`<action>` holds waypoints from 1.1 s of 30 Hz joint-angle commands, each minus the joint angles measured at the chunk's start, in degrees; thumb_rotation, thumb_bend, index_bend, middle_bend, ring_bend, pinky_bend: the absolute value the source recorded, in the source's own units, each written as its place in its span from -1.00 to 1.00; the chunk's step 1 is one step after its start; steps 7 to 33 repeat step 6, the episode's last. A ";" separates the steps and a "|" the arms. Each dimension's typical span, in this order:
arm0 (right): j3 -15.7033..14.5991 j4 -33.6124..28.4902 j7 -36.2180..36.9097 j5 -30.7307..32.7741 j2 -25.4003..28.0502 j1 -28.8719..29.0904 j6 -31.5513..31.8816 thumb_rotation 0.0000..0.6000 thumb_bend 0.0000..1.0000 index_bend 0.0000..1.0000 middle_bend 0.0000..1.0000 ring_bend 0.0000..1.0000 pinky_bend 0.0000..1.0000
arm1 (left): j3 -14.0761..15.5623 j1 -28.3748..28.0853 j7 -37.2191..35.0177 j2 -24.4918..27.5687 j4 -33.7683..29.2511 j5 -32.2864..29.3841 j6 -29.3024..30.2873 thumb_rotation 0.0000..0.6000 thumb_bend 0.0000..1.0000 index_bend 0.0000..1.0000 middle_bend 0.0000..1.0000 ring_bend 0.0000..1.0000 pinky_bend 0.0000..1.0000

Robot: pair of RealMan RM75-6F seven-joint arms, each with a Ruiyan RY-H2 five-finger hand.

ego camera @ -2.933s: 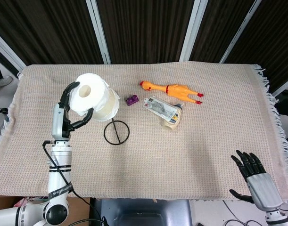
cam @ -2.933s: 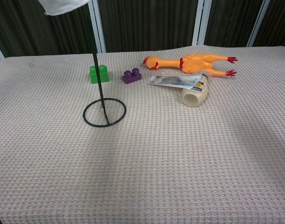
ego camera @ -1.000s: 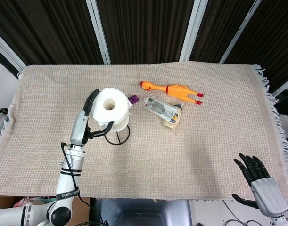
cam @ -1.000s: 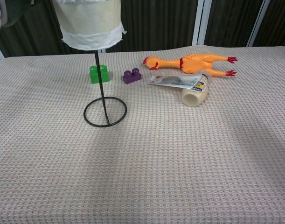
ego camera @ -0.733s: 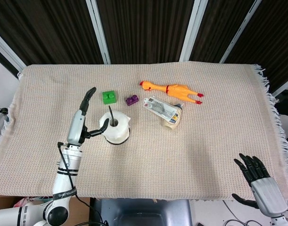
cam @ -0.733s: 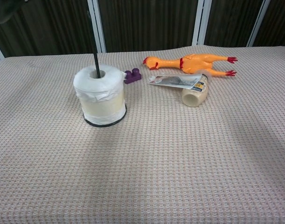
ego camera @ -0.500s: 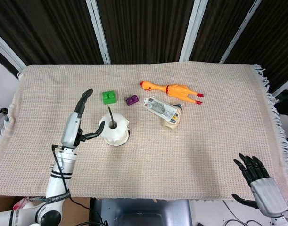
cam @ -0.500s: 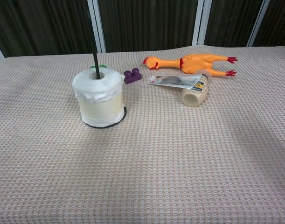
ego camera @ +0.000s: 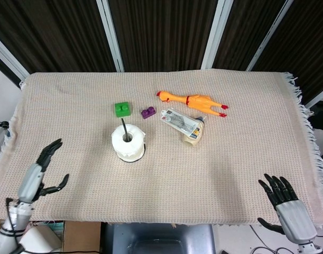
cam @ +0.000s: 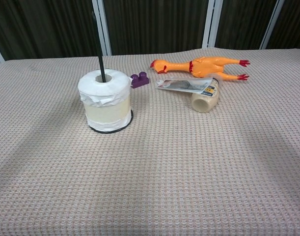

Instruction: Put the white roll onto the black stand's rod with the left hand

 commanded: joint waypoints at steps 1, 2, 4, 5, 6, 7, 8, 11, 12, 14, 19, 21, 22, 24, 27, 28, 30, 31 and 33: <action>1.16 -0.22 -1.92 1.67 -1.17 0.08 -0.72 1.00 -0.89 -1.00 -1.00 -1.00 -1.00 | 7.27 9.32 -1.77 -2.14 18.16 4.40 7.98 1.00 -0.13 -1.00 -1.00 -1.00 -0.90; 1.31 -0.20 -2.33 1.87 -1.38 0.08 -0.78 1.00 -0.89 -1.00 -1.00 -1.00 -1.00 | 7.15 9.51 -1.09 -2.13 18.94 4.48 8.52 1.00 -0.13 -1.00 -1.00 -1.00 -0.91; 1.38 -0.28 -2.66 2.02 -1.60 -0.01 -0.71 1.00 -0.89 -1.00 -1.00 -1.00 -1.00 | 5.84 10.14 1.02 -2.97 20.11 4.09 10.90 1.00 -0.12 -1.00 -1.00 -1.00 -0.92; 1.41 -0.27 -2.81 2.02 -1.64 -0.07 -0.56 1.00 -0.89 -1.00 -1.00 -1.00 -1.00 | 5.66 10.30 2.32 -3.18 20.67 4.31 11.50 1.00 -0.12 -1.00 -1.00 -1.00 -0.93; 1.51 -0.29 -2.94 2.18 -1.70 -0.16 -0.42 1.00 -0.89 -1.00 -1.00 -1.00 -1.00 | 5.56 10.59 3.72 -3.39 21.03 4.33 11.94 1.00 -0.12 -1.00 -1.00 -1.00 -0.93; 1.51 -0.29 -2.94 2.18 -1.70 -0.16 -0.42 1.00 -0.89 -1.00 -1.00 -1.00 -1.00 | 5.56 10.59 3.72 -3.39 21.03 4.33 11.94 1.00 -0.12 -1.00 -1.00 -1.00 -0.93; 1.51 -0.29 -2.94 2.18 -1.70 -0.16 -0.42 1.00 -0.89 -1.00 -1.00 -1.00 -1.00 | 5.56 10.59 3.72 -3.39 21.03 4.33 11.94 1.00 -0.12 -1.00 -1.00 -1.00 -0.93; 1.51 -0.29 -2.94 2.18 -1.70 -0.16 -0.42 1.00 -0.89 -1.00 -1.00 -1.00 -1.00 | 5.56 10.59 3.72 -3.39 21.03 4.33 11.94 1.00 -0.12 -1.00 -1.00 -1.00 -0.93; 1.51 -0.29 -2.94 2.18 -1.70 -0.16 -0.42 1.00 -0.89 -1.00 -1.00 -1.00 -1.00 | 5.56 10.59 3.72 -3.39 21.03 4.33 11.94 1.00 -0.12 -1.00 -1.00 -1.00 -0.93; 1.51 -0.29 -2.94 2.18 -1.70 -0.16 -0.42 1.00 -0.89 -1.00 -1.00 -1.00 -1.00 | 5.56 10.59 3.72 -3.39 21.03 4.33 11.94 1.00 -0.12 -1.00 -1.00 -1.00 -0.93; 1.51 -0.29 -2.94 2.18 -1.70 -0.16 -0.42 1.00 -0.89 -1.00 -1.00 -1.00 -1.00 | 5.56 10.59 3.72 -3.39 21.03 4.33 11.94 1.00 -0.12 -1.00 -1.00 -1.00 -0.93; 1.51 -0.29 -2.94 2.18 -1.70 -0.16 -0.42 1.00 -0.89 -1.00 -1.00 -1.00 -1.00 | 5.56 10.59 3.72 -3.39 21.03 4.33 11.94 1.00 -0.12 -1.00 -1.00 -1.00 -0.93; 1.51 -0.29 -2.94 2.18 -1.70 -0.16 -0.42 1.00 -0.89 -1.00 -1.00 -1.00 -1.00 | 5.56 10.59 3.72 -3.39 21.03 4.33 11.94 1.00 -0.12 -1.00 -1.00 -1.00 -0.93; 1.51 -0.29 -2.94 2.18 -1.70 -0.16 -0.42 1.00 -0.89 -1.00 -1.00 -1.00 -1.00 | 5.56 10.59 3.72 -3.39 21.03 4.33 11.94 1.00 -0.12 -1.00 -1.00 -1.00 -0.93; 1.51 -0.29 -2.94 2.18 -1.70 -0.16 -0.42 1.00 -0.89 -1.00 -1.00 -1.00 -1.00 | 5.56 10.59 3.72 -3.39 21.03 4.33 11.94 1.00 -0.12 -1.00 -1.00 -1.00 -0.93; 1.51 -0.29 -2.94 2.18 -1.70 -0.16 -0.42 1.00 -0.89 -1.00 -1.00 -1.00 -1.00 | 5.56 10.59 3.72 -3.39 21.03 4.33 11.94 1.00 -0.12 -1.00 -1.00 -1.00 -0.93; 1.51 -0.29 -2.94 2.18 -1.70 -0.16 -0.42 1.00 -0.89 -1.00 -1.00 -1.00 -1.00 | 5.56 10.59 3.72 -3.39 21.03 4.33 11.94 1.00 -0.12 -1.00 -1.00 -1.00 -0.93; 1.51 -0.29 -2.94 2.18 -1.70 -0.16 -0.42 1.00 -0.89 -1.00 -1.00 -1.00 -1.00 | 5.56 10.59 3.72 -3.39 21.03 4.33 11.94 1.00 -0.12 -1.00 -1.00 -1.00 -0.93; 1.51 -0.29 -2.94 2.18 -1.70 -0.16 -0.42 1.00 -0.89 -1.00 -1.00 -1.00 -1.00 | 5.56 10.59 3.72 -3.39 21.03 4.33 11.94 1.00 -0.12 -1.00 -1.00 -1.00 -0.93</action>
